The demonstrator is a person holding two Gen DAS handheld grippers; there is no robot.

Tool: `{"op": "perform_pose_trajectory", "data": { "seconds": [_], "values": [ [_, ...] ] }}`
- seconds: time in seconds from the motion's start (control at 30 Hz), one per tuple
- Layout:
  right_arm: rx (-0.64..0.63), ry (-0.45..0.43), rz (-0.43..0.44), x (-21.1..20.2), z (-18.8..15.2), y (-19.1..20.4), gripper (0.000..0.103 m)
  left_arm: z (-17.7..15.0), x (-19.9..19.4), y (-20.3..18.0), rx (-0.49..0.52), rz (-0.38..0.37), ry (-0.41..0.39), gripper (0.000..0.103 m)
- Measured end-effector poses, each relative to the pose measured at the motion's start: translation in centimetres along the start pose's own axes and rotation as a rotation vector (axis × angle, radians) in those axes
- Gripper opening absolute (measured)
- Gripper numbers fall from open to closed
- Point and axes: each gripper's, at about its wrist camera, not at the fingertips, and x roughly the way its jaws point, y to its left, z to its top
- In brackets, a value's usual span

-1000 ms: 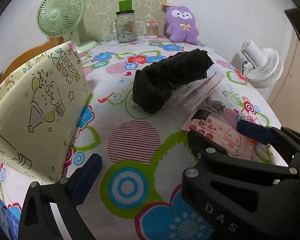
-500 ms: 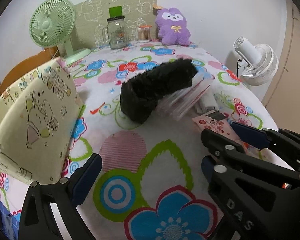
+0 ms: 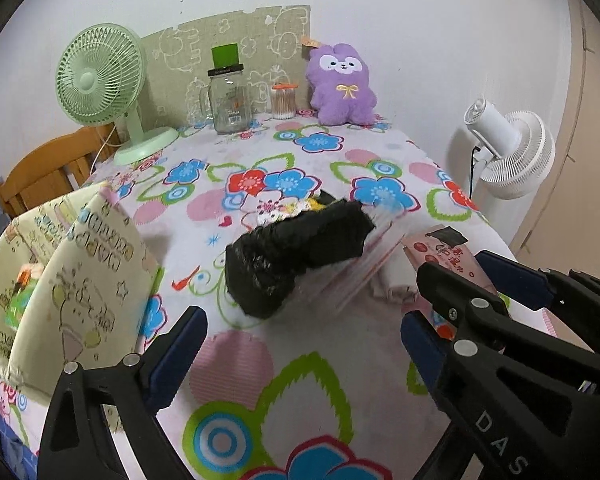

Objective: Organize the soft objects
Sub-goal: 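Grasp the black plastic bag with the left tool while right tool lifts the pink packet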

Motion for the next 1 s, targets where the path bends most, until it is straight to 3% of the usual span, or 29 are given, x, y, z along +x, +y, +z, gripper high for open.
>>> {"op": "perform_pose_trajectory", "data": {
  "seconds": [0.5, 0.63, 0.77, 1.0],
  "values": [
    [0.046, -0.012, -0.029, 2.0, 3.1, -1.5, 0.042, 3.4, 2.6, -0.8, 0.031, 0.002, -0.012, 0.086],
    [0.051, -0.016, -0.032, 2.5, 3.6, -1.6, 0.042, 3.9, 3.3, -0.8, 0.031, -0.007, -0.017, 0.081],
    [0.061, -0.002, -0.035, 3.1, 3.7, -1.8, 0.042, 4.1, 4.2, -0.7, 0.028, -0.012, 0.000, 0.069],
    [0.071, 0.007, -0.032, 3.4, 3.7, -1.7, 0.042, 4.2, 4.3, -0.6, 0.034, -0.008, 0.008, 0.060]
  ]
}}
